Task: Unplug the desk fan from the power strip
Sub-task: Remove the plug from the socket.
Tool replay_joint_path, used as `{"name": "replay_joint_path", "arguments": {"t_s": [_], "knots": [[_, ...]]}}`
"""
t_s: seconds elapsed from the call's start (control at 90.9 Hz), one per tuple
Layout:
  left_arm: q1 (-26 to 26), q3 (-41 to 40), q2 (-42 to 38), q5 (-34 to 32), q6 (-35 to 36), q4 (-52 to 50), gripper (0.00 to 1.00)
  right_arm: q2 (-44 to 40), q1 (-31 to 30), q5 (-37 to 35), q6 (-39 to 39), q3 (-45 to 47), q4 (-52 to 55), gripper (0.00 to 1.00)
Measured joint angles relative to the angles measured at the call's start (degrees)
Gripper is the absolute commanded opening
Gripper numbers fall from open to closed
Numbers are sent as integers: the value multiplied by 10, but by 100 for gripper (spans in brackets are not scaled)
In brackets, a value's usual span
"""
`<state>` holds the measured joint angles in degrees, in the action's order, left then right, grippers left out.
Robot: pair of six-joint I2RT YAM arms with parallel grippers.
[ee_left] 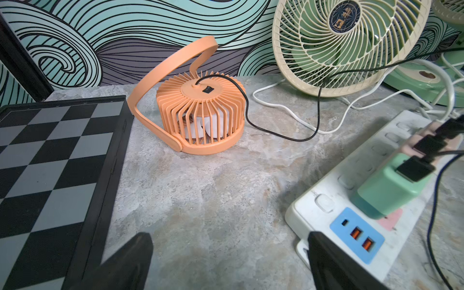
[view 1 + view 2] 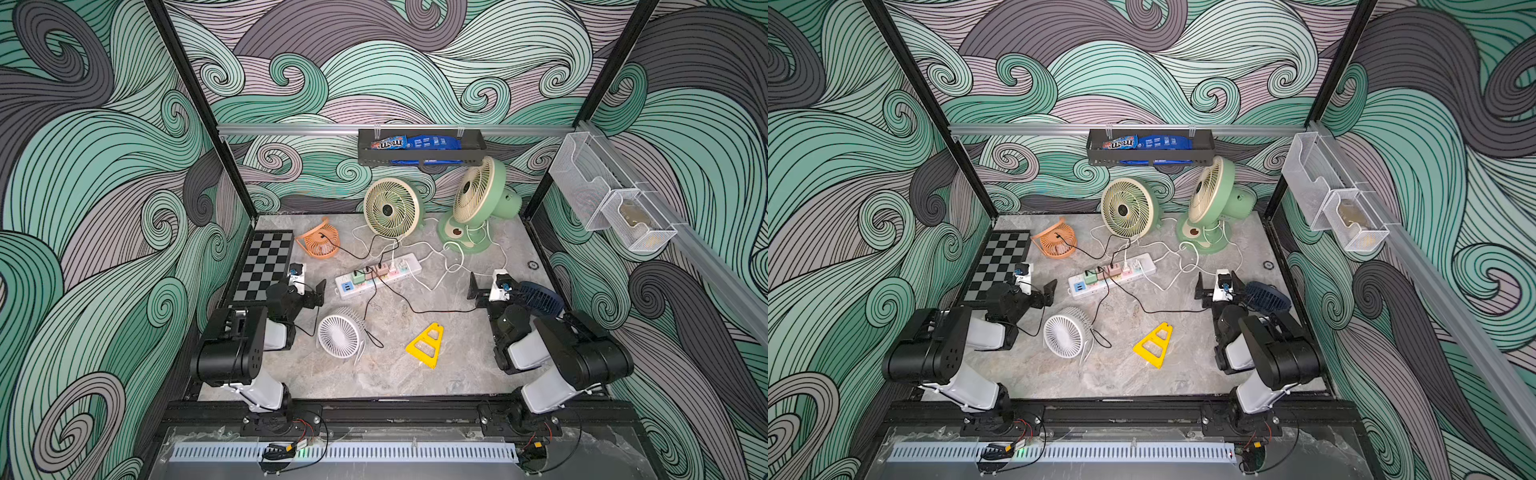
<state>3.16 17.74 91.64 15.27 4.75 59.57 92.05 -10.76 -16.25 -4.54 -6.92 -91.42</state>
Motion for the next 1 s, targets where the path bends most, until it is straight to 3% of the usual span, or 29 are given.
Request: {"name": "replay_joint_path", "arguments": {"t_s": [1.002], "knots": [[-7,14,0,0,4,-7,99,16,-15,-34,-12,17,-10,99]]}}
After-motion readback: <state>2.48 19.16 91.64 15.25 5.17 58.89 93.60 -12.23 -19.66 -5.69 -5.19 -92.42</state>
